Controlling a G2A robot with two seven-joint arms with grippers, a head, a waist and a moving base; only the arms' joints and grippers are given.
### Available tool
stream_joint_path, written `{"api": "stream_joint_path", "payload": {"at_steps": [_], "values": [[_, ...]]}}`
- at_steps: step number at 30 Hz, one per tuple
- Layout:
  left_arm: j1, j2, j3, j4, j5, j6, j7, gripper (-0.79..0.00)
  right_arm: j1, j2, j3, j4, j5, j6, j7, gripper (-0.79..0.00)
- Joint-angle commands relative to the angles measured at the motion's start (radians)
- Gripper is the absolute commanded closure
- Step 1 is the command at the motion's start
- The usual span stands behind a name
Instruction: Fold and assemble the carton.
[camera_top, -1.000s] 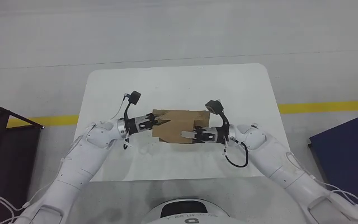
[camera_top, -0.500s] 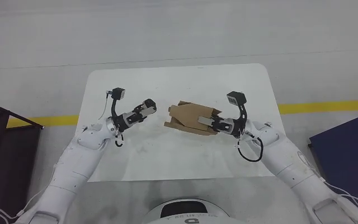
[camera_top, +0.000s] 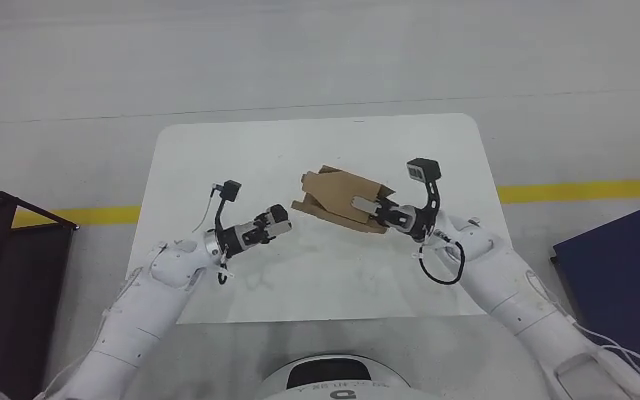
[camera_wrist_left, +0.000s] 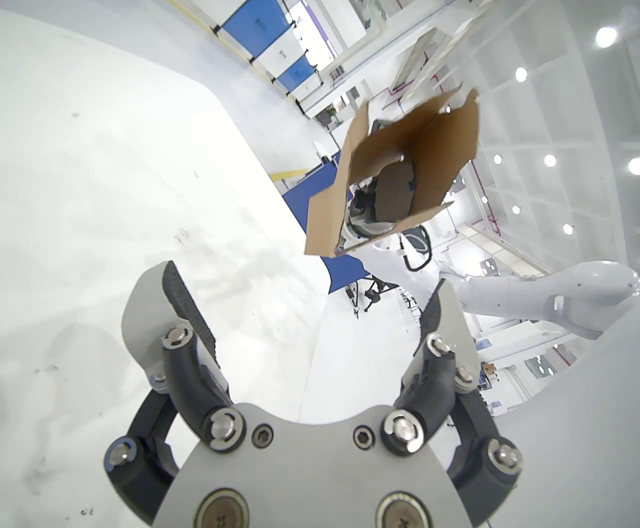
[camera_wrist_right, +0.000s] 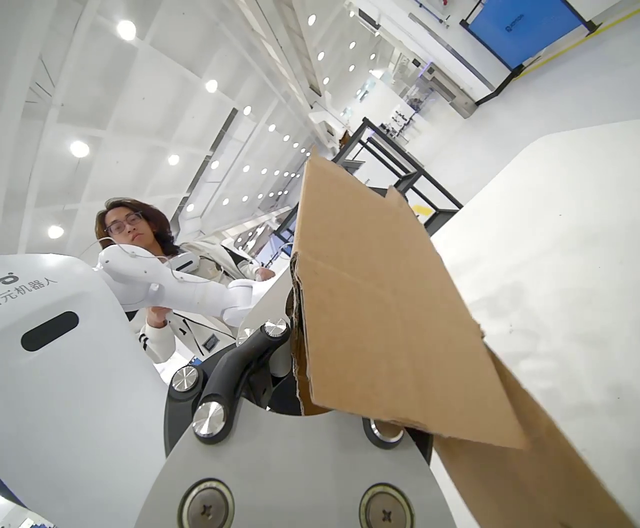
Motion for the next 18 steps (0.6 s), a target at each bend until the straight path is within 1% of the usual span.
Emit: {"api": "stream_joint_path", "payload": {"at_steps": [1,6,9,14,18], "values": [[-0.009,-0.005,0.019,-0.006,0.011,0.01,0.0,-0.785,0.004,-0.003,0.001,-0.002,-0.016,-0.001,-0.014,0.0],[-0.053,-0.023,0.068,-0.009,0.057,0.038,0.034,-0.785,-0.004,-0.01,-0.009,-0.029,-0.018,-0.01,-0.024,0.0],[-0.091,-0.036,0.106,-0.002,0.134,0.07,0.049,-0.785,-0.01,-0.011,-0.009,-0.036,-0.011,-0.018,-0.02,0.0],[-0.142,-0.06,0.146,0.017,0.18,0.103,0.129,-0.785,-0.024,-0.012,-0.01,-0.048,-0.013,-0.017,-0.011,0.0],[-0.154,-0.072,0.156,0.025,0.213,0.102,0.195,-0.785,-0.044,-0.007,-0.014,-0.068,0.032,-0.003,0.037,0.0]]}}
